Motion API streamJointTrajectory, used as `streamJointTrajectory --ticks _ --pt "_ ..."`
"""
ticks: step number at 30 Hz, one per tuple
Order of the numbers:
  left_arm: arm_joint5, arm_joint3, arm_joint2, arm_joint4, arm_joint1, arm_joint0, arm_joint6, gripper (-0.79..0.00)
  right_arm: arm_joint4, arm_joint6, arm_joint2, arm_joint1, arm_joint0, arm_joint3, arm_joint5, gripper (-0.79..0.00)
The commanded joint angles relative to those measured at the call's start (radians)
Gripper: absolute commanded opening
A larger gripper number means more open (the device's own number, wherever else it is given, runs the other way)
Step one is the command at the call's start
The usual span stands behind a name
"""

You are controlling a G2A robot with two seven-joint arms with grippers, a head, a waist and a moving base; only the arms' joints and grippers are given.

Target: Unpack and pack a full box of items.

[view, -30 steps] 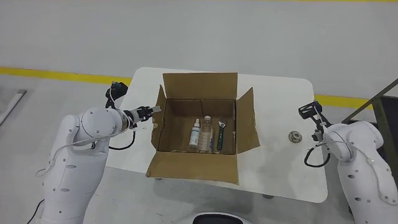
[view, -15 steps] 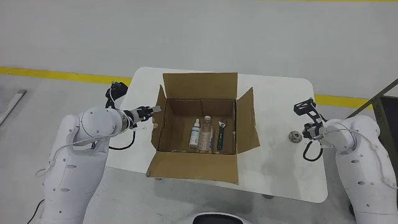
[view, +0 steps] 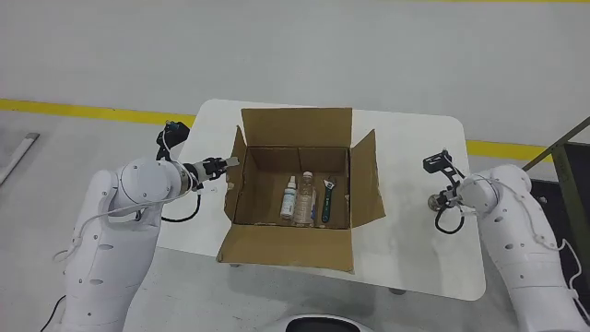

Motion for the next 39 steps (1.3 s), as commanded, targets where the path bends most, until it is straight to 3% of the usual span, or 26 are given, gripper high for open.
streamJointTrajectory --ticks 1,9,13,28,33,35,39 --pt "0.0 0.0 0.0 0.0 0.0 0.0 0.0 0.0 -0.004 -0.01 -0.019 -0.003 0.021 0.037 0.0 -0.459" --pt "0.0 0.0 0.0 0.0 0.0 0.0 0.0 0.0 -0.01 -0.03 -0.076 -0.013 0.075 0.116 0.005 -0.471" --pt "0.0 0.0 0.0 0.0 0.0 0.0 0.0 0.0 -0.012 -0.027 -0.09 -0.015 0.083 0.121 0.009 -0.52" --pt "0.0 0.0 0.0 0.0 0.0 0.0 0.0 0.0 -0.005 -0.028 -0.113 -0.015 0.082 0.135 0.026 -0.523" --pt "0.0 0.0 0.0 0.0 0.0 0.0 0.0 0.0 0.002 -0.033 -0.125 -0.017 0.089 0.148 0.031 -0.606" --pt "0.0 0.0 0.0 0.0 0.0 0.0 0.0 0.0 0.004 -0.034 -0.127 -0.017 0.091 0.15 0.035 -0.785" --pt "0.0 0.0 0.0 0.0 0.0 0.0 0.0 0.0 0.011 -0.037 -0.124 -0.015 0.092 0.14 0.035 -0.785"
